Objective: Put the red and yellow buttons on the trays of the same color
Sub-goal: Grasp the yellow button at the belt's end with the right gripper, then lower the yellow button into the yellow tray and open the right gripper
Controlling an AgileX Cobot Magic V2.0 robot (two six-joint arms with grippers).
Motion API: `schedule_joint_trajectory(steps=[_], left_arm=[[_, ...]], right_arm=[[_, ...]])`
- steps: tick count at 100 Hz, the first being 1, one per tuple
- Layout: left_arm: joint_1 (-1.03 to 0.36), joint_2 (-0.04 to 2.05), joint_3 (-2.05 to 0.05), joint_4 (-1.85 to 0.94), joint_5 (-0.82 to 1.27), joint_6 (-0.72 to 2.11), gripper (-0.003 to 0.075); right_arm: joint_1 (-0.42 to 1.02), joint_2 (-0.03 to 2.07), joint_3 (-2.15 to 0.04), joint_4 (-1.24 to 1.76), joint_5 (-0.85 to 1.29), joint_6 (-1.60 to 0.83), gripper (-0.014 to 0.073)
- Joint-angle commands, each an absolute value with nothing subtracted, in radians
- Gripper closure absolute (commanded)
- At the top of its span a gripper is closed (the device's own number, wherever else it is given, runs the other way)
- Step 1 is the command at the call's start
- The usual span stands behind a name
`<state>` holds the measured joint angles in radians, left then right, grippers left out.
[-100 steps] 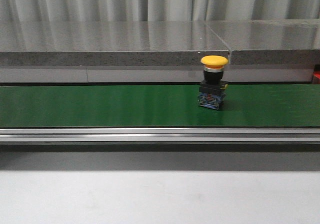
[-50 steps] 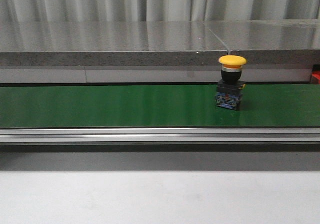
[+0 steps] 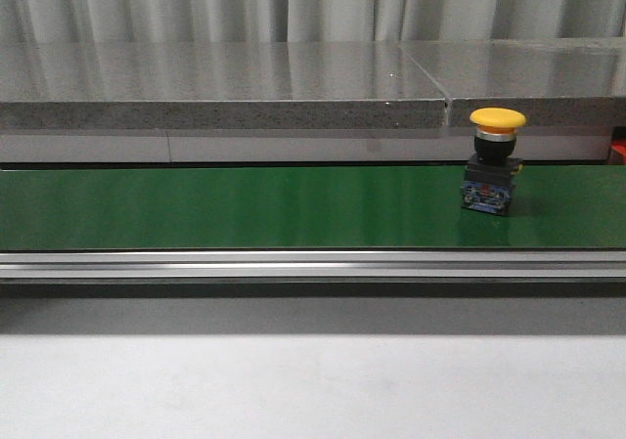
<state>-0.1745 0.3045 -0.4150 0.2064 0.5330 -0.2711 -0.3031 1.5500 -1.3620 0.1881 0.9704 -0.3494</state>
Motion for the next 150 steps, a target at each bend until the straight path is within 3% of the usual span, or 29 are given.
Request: schedule_joint_trajectory(steps=[1,53,95,105,129,150], left_arm=[[-0.183,0.310,-0.439,0.212,0.458,-0.272,0.0739],[-0.183,0.310,-0.439,0.212,0.458,-0.272,0.0739],[-0.183,0.310,-0.439,0.212,0.458,-0.272,0.0739],[-0.183,0.310,-0.439,0.212,0.458,-0.272,0.0739],[-0.183,0.310,-0.439,0.212,0.458,-0.272,0.0739],[-0.183,0.310,-0.439,0.212,0.458,-0.272,0.0739]], right_arm=[[-0.278,1.505,-1.377,0.237,1.012,-0.409,-0.0006],[-0.106,1.571,-1.347,0.332,1.141,-0.597,-0.0006],[-0.012,1.660,-1.347,0.337,1.003,-0.599,0.0006],[-0.012,1.660,-1.347,0.343,0.981,-0.599,0.0076],[-0.013,1.657,-1.347,0.343,1.000,-0.571,0.0391],[-0.051,1.591,-1.351,0.343,1.012,-0.507,0.0414]])
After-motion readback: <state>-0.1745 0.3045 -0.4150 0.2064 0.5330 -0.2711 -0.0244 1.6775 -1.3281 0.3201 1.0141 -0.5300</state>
